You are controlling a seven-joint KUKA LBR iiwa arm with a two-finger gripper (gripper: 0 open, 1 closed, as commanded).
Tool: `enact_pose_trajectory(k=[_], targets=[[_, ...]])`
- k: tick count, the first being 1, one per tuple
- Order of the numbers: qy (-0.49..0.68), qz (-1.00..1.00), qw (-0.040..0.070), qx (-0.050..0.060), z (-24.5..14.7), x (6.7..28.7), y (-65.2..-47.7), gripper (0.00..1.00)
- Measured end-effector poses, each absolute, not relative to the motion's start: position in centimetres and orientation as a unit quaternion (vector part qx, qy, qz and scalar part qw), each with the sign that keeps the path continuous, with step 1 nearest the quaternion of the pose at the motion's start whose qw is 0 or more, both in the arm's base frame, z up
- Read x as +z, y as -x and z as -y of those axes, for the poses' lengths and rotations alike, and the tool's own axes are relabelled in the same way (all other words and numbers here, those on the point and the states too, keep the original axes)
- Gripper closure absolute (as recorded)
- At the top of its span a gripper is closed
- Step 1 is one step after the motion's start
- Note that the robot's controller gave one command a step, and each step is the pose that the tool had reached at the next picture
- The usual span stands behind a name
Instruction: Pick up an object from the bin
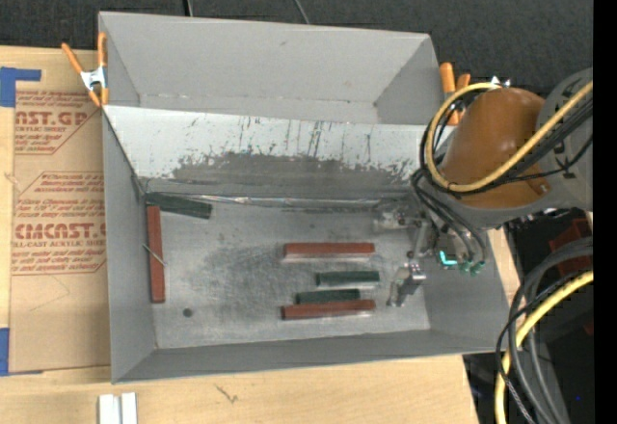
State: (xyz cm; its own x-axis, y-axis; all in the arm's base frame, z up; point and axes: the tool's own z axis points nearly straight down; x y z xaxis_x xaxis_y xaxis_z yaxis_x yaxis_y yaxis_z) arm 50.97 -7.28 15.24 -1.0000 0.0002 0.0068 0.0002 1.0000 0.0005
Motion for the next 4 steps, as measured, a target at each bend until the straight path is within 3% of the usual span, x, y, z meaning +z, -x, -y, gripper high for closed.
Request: enact_pose_trajectory(k=[1, 2, 3, 4], targets=[[0.0, 1.0, 0.0, 0.0, 7.3, 15.6, -51.2, 0.0], [-0.041, 0.999, 0.0, 0.0, 6.8, 7.5, -59.3, 1.0], [-0.041, 0.999, 0.0, 0.0, 6.8, 7.5, -59.3, 1.0], [-0.076, 0.997, -0.009, 0.001, 8.1, 7.5, -54.8, 1.0]])
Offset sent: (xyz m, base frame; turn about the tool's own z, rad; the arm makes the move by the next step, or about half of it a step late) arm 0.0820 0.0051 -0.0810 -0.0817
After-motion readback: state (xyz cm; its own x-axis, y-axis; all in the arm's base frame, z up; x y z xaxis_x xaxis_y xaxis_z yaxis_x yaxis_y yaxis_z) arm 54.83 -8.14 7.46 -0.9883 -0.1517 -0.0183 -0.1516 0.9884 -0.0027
